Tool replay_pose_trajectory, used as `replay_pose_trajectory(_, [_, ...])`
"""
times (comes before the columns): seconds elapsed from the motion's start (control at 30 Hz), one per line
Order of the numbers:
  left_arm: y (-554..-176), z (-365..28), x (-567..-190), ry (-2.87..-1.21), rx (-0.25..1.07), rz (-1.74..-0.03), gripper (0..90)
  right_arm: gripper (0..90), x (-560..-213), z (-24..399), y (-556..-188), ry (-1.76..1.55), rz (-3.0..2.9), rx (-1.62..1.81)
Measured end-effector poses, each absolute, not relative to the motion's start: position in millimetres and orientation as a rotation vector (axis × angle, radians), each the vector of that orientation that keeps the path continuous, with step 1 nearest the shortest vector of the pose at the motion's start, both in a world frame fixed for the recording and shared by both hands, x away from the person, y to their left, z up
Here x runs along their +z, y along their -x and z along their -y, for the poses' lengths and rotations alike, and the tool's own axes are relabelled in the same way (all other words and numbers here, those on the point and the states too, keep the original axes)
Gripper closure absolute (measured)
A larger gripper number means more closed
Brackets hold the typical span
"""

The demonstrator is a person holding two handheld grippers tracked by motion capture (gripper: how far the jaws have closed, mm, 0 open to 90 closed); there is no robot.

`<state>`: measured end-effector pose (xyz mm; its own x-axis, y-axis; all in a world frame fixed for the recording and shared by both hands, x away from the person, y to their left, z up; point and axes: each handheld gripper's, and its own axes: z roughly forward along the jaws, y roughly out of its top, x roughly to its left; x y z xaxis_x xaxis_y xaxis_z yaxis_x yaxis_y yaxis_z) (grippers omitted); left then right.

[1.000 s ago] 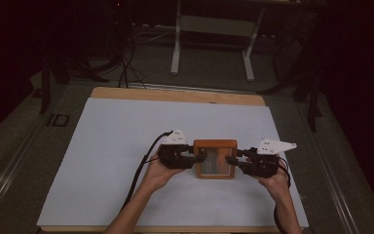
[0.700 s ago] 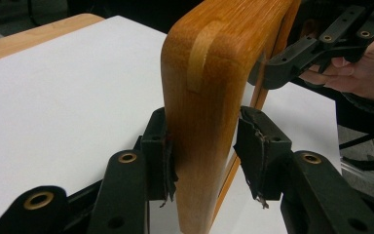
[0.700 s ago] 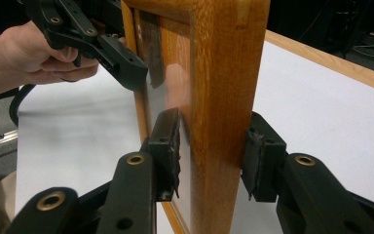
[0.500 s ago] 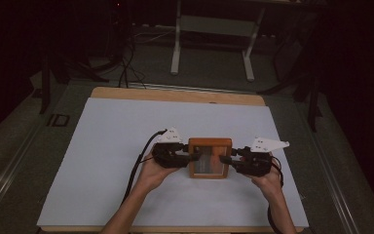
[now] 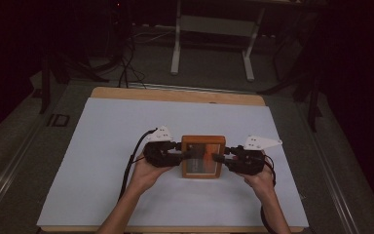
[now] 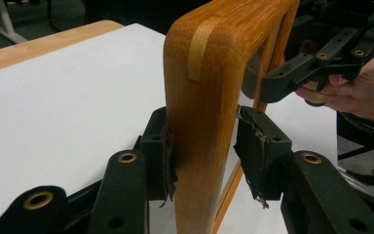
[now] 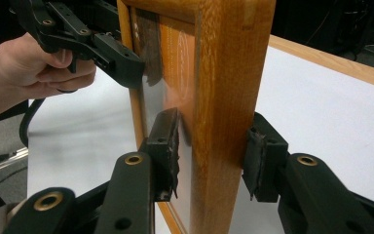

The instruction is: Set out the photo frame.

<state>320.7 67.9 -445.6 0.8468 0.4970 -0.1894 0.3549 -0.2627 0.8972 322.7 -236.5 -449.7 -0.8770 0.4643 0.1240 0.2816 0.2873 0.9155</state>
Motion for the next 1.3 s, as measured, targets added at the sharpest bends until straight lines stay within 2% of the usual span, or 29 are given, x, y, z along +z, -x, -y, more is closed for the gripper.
replay_pose_trajectory(1.3, [-325,-104,-453,-1.815,0.129,-0.721,59.1,60.6,-461,201,-333,-0.805,-2.404,1.709])
